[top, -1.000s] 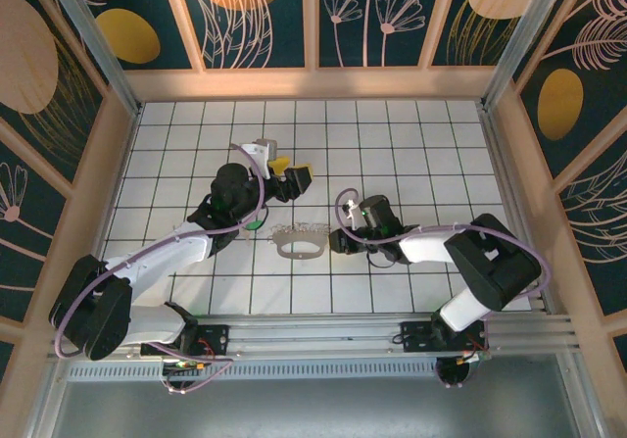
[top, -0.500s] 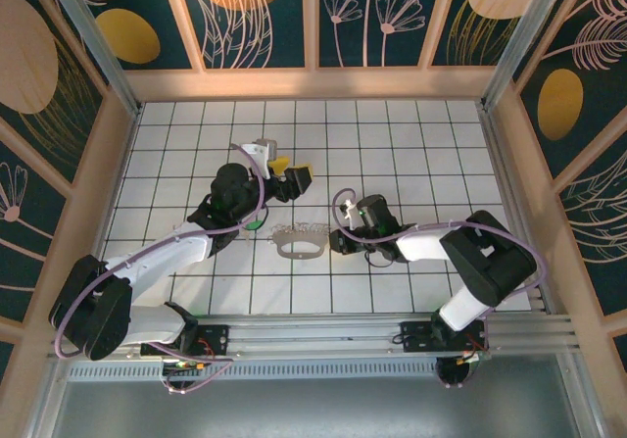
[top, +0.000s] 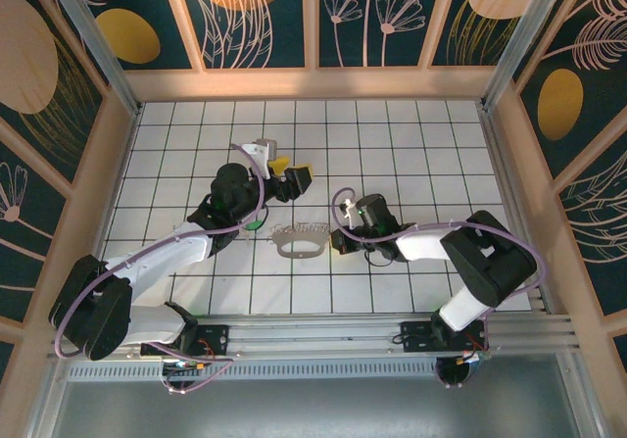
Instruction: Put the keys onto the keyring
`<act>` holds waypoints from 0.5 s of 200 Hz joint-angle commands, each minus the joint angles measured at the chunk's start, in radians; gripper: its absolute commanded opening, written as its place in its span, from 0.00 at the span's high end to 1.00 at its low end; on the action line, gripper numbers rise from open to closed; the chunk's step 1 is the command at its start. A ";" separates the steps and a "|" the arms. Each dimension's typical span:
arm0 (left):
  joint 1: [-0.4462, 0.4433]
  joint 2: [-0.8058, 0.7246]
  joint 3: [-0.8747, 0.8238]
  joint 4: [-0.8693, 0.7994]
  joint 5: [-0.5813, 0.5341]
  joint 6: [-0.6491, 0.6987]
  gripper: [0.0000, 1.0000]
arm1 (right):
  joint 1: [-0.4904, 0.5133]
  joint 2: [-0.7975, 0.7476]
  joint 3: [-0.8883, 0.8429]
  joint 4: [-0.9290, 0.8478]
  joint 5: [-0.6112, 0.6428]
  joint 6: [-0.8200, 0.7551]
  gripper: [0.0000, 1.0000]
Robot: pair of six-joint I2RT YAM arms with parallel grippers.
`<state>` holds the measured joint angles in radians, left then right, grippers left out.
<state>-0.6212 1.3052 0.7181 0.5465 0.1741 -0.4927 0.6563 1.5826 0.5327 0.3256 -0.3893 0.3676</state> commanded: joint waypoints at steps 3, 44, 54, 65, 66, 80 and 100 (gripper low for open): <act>-0.002 -0.019 -0.017 0.030 -0.001 -0.011 0.20 | 0.003 -0.058 0.024 -0.020 0.010 -0.037 1.00; -0.003 -0.029 -0.014 0.018 -0.005 -0.007 0.20 | -0.019 -0.162 0.024 -0.010 -0.033 -0.094 1.00; -0.002 -0.030 -0.011 0.016 -0.006 -0.006 0.20 | -0.029 -0.193 0.032 -0.013 -0.047 -0.111 1.00; -0.003 -0.029 -0.006 0.008 -0.005 -0.001 0.19 | -0.043 -0.227 0.040 -0.015 -0.063 -0.131 1.00; -0.003 -0.030 -0.005 0.007 -0.005 -0.001 0.19 | -0.045 -0.231 0.040 -0.015 -0.065 -0.133 1.00; -0.002 -0.029 0.005 -0.009 -0.003 0.013 0.18 | -0.069 -0.273 0.057 -0.022 -0.085 -0.156 1.00; -0.001 -0.032 0.019 -0.033 -0.002 0.039 0.18 | -0.103 -0.326 0.077 -0.017 -0.129 -0.177 1.00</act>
<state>-0.6212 1.2945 0.7124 0.5411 0.1738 -0.4908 0.5880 1.3231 0.5610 0.3016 -0.4480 0.2512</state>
